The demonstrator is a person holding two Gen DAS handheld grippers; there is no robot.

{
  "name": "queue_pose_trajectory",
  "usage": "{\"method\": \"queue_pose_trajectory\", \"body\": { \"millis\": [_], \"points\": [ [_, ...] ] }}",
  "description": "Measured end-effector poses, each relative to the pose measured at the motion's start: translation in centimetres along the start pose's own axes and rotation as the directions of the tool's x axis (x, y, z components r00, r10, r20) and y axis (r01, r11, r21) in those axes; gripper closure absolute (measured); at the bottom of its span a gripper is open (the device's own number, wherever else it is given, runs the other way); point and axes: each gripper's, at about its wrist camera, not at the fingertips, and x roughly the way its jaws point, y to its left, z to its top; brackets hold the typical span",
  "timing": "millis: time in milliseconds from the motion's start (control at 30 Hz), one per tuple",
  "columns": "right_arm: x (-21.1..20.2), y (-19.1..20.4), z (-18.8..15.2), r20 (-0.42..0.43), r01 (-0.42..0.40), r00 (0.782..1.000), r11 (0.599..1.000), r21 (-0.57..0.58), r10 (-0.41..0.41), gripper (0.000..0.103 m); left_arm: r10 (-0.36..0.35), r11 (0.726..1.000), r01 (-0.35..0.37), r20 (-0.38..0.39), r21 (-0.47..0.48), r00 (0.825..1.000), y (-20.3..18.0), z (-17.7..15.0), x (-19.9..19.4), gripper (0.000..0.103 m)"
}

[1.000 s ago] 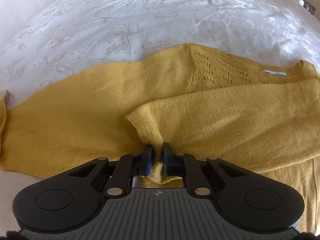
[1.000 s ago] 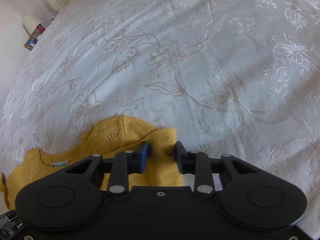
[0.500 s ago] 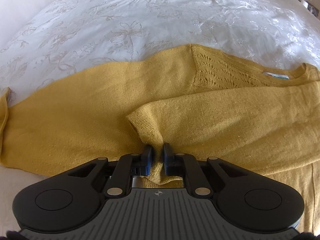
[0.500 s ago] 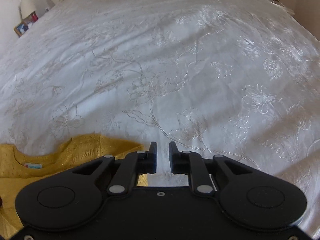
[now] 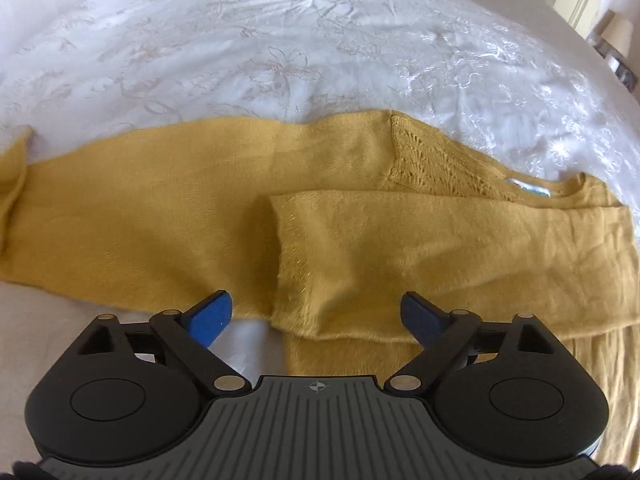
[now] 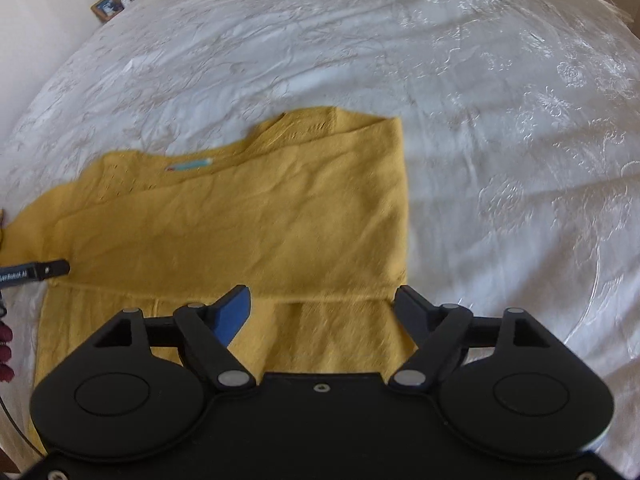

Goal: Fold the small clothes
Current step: 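Open the left gripper and move it to the other sleeve, then grasp the other sleeve cuff with the left gripper and lift it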

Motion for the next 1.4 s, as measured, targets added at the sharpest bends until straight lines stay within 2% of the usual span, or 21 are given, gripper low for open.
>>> {"method": "queue_pose_trajectory", "body": {
  "millis": [167, 300, 367, 467, 533, 600, 633, 733, 833, 933, 1000, 1100, 1167, 1200, 1300, 1400],
  "points": [
    [-1.1, 1.9, -3.2, -0.025, -0.027, 0.999, 0.998, -0.053, 0.026, 0.016, -0.005, 1.0, 0.005, -0.022, 0.021, 1.0, -0.6, -2.4, -2.7, 0.011],
    [-1.0, 2.2, -5.9, -0.076, -0.025, 0.997, 0.997, -0.07, 0.02, 0.016, -0.007, 0.995, 0.014, -0.067, 0.102, 0.998, -1.7, -5.6, -3.9, 0.011],
    [-0.6, 1.8, -7.4, -0.115, 0.002, 0.993, 0.996, -0.085, -0.012, 0.016, 0.002, 0.987, 0.014, -0.1, 0.16, 0.995, -2.3, -7.7, -4.2, 0.011],
    [0.0, 0.0, -9.9, -0.158, 0.088, 0.982, 0.993, -0.083, -0.101, 0.016, 0.065, 0.969, -0.022, -0.167, 0.246, 0.984, -2.4, -10.9, -3.6, 0.007],
    [-0.1, -2.4, -11.1, -0.173, 0.109, 0.979, 0.994, 0.012, -0.106, 0.014, 0.056, 0.982, -0.022, -0.179, 0.186, 0.982, -1.1, -12.3, -3.5, 0.001],
    [-0.6, -4.1, -11.5, -0.176, 0.136, 0.977, 0.987, 0.087, -0.119, 0.014, 0.047, 0.996, -0.031, -0.194, 0.085, 0.98, 0.4, -12.6, -3.6, 0.0],
    [-0.9, -4.6, -11.6, -0.175, 0.152, 0.975, 0.983, 0.098, -0.133, 0.014, 0.047, 0.998, -0.036, -0.195, 0.059, 0.98, 0.8, -12.6, -3.8, 0.0],
    [-2.2, -5.0, -11.1, -0.152, 0.163, 0.978, 0.98, 0.114, -0.145, 0.014, 0.052, 0.997, -0.042, -0.186, 0.058, 0.981, 0.8, -12.4, -4.2, 0.0],
    [-3.5, -4.3, -10.1, -0.055, 0.099, 0.994, 0.989, 0.113, -0.094, 0.013, 0.063, 0.998, -0.057, -0.186, 0.037, 0.981, 0.4, -12.6, -4.6, 0.0],
    [-3.2, -3.5, -8.3, -0.013, 0.074, 0.997, 0.993, 0.091, -0.073, 0.013, 0.081, 0.996, -0.085, -0.204, -0.009, 0.976, 0.0, -13.2, -4.8, 0.0],
    [-2.0, -3.1, -7.2, -0.021, 0.06, 0.998, 0.995, 0.085, -0.058, 0.012, 0.091, 0.994, -0.101, -0.213, -0.039, 0.973, -0.4, -13.8, -4.9, 0.0],
    [0.3, -3.2, -6.8, -0.079, 0.097, 0.993, 0.991, 0.089, -0.09, 0.01, 0.111, 0.99, -0.127, -0.222, -0.059, 0.969, -0.9, -14.5, -4.9, 0.0],
    [0.9, -3.8, -7.4, -0.121, 0.13, 0.986, 0.985, 0.109, -0.116, 0.001, 0.124, 0.988, -0.141, -0.23, -0.062, 0.965, -1.2, -14.7, -4.8, 0.0],
    [1.3, -4.5, -7.6, -0.134, 0.134, 0.984, 0.982, 0.13, -0.117, 0.001, 0.129, 0.987, -0.147, -0.233, -0.063, 0.964, -1.3, -14.7, -4.7, 0.0],
    [1.3, -6.3, -8.2, -0.133, 0.124, 0.986, 0.976, 0.181, -0.1, 0.001, 0.14, 0.985, -0.159, -0.244, -0.062, 0.96, -1.7, -14.6, -4.0, 0.0],
    [0.9, -7.1, -8.9, -0.117, 0.105, 0.989, 0.98, 0.166, -0.087, 0.001, 0.145, 0.984, -0.165, -0.251, -0.061, 0.957, -1.5, -14.8, -3.6, 0.0]
  ]
}}
